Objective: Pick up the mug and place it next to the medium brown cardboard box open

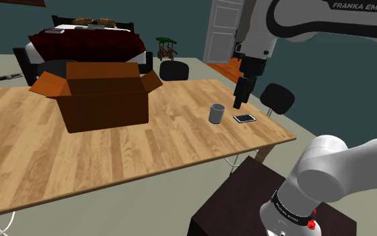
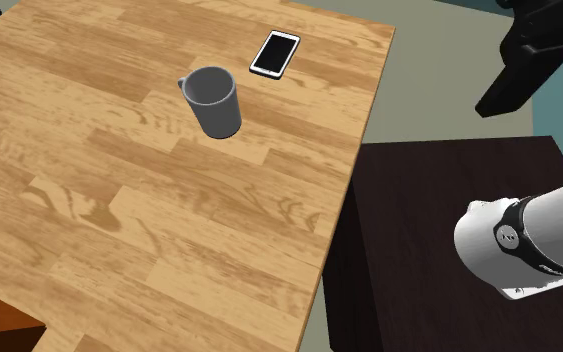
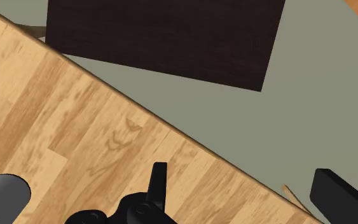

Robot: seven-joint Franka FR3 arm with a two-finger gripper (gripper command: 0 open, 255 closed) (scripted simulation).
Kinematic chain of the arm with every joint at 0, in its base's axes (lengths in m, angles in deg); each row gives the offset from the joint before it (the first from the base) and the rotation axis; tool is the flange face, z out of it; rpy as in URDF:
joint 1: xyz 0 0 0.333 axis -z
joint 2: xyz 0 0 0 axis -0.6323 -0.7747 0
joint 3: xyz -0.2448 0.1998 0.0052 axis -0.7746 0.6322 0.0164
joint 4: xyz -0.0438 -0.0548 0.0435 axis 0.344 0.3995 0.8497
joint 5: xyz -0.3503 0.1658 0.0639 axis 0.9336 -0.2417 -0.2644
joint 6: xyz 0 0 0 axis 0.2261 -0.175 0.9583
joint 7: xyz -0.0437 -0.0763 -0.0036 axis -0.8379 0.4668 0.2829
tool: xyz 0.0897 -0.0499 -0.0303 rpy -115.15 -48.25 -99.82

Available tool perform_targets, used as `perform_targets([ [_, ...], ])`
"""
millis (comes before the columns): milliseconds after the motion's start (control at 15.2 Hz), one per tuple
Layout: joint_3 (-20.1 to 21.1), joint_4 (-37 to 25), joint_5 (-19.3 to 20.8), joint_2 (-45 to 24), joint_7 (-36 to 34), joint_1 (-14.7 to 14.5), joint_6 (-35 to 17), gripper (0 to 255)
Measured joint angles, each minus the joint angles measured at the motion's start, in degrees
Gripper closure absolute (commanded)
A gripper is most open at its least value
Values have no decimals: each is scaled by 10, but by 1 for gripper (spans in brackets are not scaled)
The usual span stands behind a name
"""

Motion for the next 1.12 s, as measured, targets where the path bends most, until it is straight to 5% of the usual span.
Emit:
perform_targets([
  [1122, -80, -17, 100, -238, 131, 35, -223, 0],
])
